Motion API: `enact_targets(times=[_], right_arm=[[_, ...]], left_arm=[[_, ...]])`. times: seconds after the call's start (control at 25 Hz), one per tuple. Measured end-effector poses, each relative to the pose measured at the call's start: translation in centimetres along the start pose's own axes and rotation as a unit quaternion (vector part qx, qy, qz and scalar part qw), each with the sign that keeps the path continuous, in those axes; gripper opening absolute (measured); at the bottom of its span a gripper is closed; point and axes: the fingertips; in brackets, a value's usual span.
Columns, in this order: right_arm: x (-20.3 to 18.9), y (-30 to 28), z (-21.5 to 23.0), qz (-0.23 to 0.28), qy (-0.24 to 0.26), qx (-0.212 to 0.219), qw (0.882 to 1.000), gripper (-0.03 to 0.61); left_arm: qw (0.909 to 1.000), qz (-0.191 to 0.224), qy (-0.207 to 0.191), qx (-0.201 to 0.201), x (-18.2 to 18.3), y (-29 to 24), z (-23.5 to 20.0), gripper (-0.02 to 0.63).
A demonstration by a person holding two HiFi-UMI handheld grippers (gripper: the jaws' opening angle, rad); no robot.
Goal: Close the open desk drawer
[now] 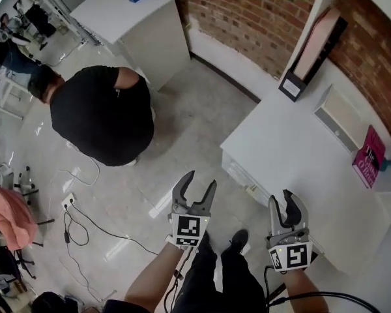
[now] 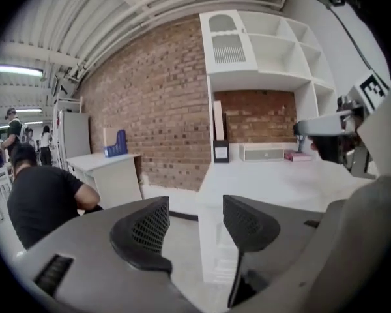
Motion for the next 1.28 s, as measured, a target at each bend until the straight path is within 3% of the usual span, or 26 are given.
enact_targets(times=[0.12, 0.36, 0.6, 0.92, 1.04, 1.28], right_arm=[[6.2, -0.6, 0.2, 0.028, 0.019, -0.006, 0.999, 0.141], [16.8, -1.5, -0.3, 0.073, 0.02, -0.013, 0.997, 0.141], [25.3, 0.3, -3.4, 0.125, 0.034, 0.003, 0.992, 0.141], [33.3, 3.3, -5.8, 0.165, 0.051, -0.009, 0.985, 0.114], [35.4, 4.1, -6.0, 0.178, 0.048, -0.012, 0.983, 0.115], [36.3, 6.3, -5.3, 0.183, 0.051, -0.027, 0.982, 0.121]], left_arm=[[0.9989, 0.044, 0.004, 0.015, 7.4, 3.7, -1.9, 0.253], [0.9917, 0.105, 0.052, 0.053, 18.7, 10.3, -6.3, 0.254], [0.9835, 0.165, 0.04, 0.062, 27.6, 16.2, -7.0, 0.253], [0.974, 0.221, 0.014, 0.047, 36.2, 21.6, -4.8, 0.254], [0.9682, 0.247, -0.015, 0.041, 38.8, 23.0, -3.9, 0.254], [0.966, 0.255, -0.039, 0.018, 39.8, 23.6, -1.4, 0.255]])
Point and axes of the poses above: the fingertips, and each gripper's own axes: y backward along the fingers, z to its right, x out of its top, and after that the axes turned 1 degree about z, right-handed
